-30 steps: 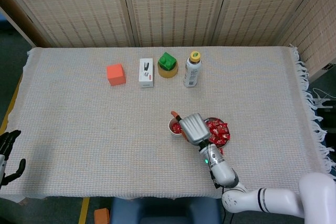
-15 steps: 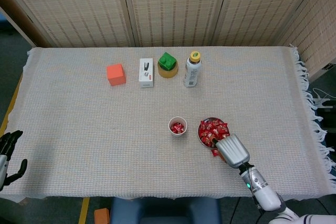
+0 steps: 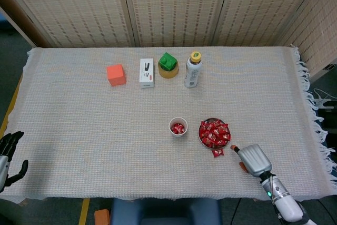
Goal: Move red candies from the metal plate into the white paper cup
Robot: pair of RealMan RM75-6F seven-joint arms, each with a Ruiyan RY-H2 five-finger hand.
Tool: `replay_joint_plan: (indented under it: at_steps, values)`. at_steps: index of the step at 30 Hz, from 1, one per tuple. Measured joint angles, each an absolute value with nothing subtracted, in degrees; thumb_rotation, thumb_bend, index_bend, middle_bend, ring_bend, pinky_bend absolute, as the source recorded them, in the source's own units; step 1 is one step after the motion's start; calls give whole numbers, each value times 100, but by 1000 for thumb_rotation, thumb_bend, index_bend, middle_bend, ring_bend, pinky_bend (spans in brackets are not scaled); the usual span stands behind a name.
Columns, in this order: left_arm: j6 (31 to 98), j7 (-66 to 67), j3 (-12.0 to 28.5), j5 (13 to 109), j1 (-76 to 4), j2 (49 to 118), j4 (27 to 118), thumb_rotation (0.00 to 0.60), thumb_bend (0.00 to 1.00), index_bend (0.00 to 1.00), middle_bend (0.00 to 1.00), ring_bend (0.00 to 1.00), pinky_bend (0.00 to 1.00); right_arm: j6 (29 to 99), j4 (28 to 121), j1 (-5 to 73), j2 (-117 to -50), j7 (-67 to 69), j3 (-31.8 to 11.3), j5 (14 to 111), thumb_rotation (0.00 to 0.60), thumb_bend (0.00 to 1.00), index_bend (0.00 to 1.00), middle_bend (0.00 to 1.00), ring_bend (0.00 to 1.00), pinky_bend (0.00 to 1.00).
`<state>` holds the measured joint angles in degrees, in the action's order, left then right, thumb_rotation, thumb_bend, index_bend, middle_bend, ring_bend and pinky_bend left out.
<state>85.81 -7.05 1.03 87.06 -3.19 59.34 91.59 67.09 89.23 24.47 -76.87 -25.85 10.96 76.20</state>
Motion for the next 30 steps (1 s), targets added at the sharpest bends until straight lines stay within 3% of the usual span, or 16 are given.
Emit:
replay_joint_plan:
  at_steps: [30]
  values:
    - [8600,-808,115,8704,-309,5903,9133,600,482,0,44,4,226,5853,8603,2656,-8213,-2654,301,7375,600,294,259,826,853,1000]
